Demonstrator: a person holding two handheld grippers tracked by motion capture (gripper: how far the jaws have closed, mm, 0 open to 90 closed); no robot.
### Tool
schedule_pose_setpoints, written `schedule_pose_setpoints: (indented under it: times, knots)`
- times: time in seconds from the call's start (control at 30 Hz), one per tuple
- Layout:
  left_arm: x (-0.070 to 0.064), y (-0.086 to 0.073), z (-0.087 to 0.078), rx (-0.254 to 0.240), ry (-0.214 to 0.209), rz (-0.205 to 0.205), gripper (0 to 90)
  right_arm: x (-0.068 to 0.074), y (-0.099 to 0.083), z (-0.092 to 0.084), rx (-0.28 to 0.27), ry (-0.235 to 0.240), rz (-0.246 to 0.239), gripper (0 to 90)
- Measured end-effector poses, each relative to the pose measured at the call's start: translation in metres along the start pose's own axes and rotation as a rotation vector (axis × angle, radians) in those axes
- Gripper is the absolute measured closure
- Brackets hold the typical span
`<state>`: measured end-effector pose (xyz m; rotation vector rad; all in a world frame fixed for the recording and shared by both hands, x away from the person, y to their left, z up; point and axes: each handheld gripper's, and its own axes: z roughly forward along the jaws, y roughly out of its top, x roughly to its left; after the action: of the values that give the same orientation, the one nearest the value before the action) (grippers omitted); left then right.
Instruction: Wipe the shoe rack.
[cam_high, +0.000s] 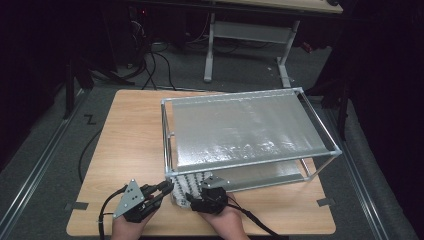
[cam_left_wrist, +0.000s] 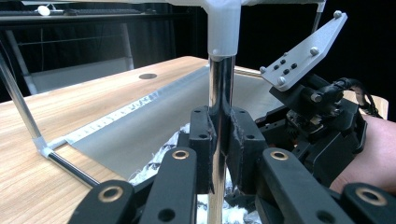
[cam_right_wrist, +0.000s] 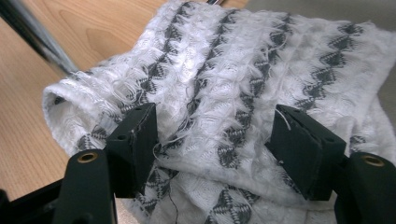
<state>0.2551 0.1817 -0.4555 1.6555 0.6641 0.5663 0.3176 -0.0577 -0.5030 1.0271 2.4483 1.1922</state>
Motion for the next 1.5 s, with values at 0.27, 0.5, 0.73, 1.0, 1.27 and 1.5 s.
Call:
schedule_pose_setpoints:
  times: [0.27, 0.5, 0.73, 1.0, 1.27, 1.5]
  knots:
    - [0.0, 0.0, 0.0, 0.0, 0.0, 0.0, 80.9, 0.006, -0.002, -0.004, -0.01, 0.066, -0.04, 68.1]
    - [0.0, 0.0, 0.0, -0.001, -0.001, 0.0, 80.9, 0.008, -0.007, -0.015, -0.069, -0.001, -0.095, 80.3]
    - [0.0, 0.0, 0.0, -0.002, 0.001, 0.0, 80.8, -0.003, -0.01, -0.043, -0.133, -0.045, -0.081, 80.2]
    - [-0.006, -0.001, 0.002, -0.03, -0.013, -0.07, 80.7, -0.015, -0.018, -0.078, -0.191, -0.084, -0.075, 79.7]
    - [0.0, 0.0, 0.0, -0.002, 0.0, 0.0, 80.7, -0.028, -0.036, -0.117, -0.253, -0.138, -0.062, 79.6]
    - [0.0, 0.0, 0.0, -0.001, 0.001, 0.001, 80.7, -0.034, -0.05, -0.155, -0.338, -0.168, -0.046, 79.6]
